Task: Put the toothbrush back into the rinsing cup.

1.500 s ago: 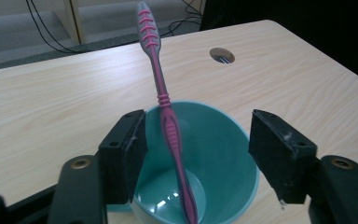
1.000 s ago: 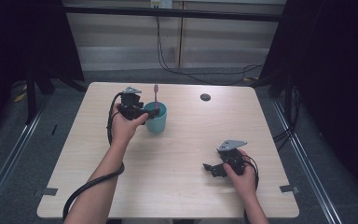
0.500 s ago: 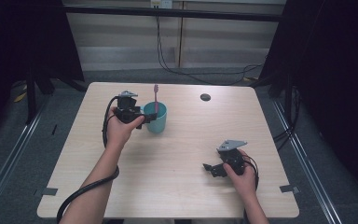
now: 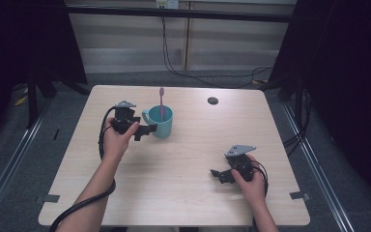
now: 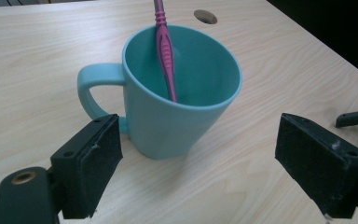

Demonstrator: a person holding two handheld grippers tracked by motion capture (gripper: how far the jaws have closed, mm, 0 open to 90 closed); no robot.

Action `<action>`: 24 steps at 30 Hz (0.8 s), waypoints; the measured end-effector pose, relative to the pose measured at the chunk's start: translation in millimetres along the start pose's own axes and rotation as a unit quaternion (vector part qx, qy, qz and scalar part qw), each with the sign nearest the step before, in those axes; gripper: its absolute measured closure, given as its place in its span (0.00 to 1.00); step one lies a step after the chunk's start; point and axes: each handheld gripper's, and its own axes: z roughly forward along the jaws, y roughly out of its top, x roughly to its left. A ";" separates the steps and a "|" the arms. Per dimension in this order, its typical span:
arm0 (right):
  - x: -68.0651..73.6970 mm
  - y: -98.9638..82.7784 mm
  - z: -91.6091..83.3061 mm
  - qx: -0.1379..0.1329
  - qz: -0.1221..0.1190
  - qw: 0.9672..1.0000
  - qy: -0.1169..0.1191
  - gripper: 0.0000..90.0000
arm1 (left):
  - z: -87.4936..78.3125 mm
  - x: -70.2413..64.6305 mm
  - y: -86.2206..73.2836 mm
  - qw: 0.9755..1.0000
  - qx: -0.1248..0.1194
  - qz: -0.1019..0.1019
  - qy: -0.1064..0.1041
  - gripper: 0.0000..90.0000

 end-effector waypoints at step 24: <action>0.0 0.0 0.0 0.000 0.000 1.000 0.000 0.11 | -2.9 -5.9 -44.4 0.999 0.009 0.029 -0.018 0.16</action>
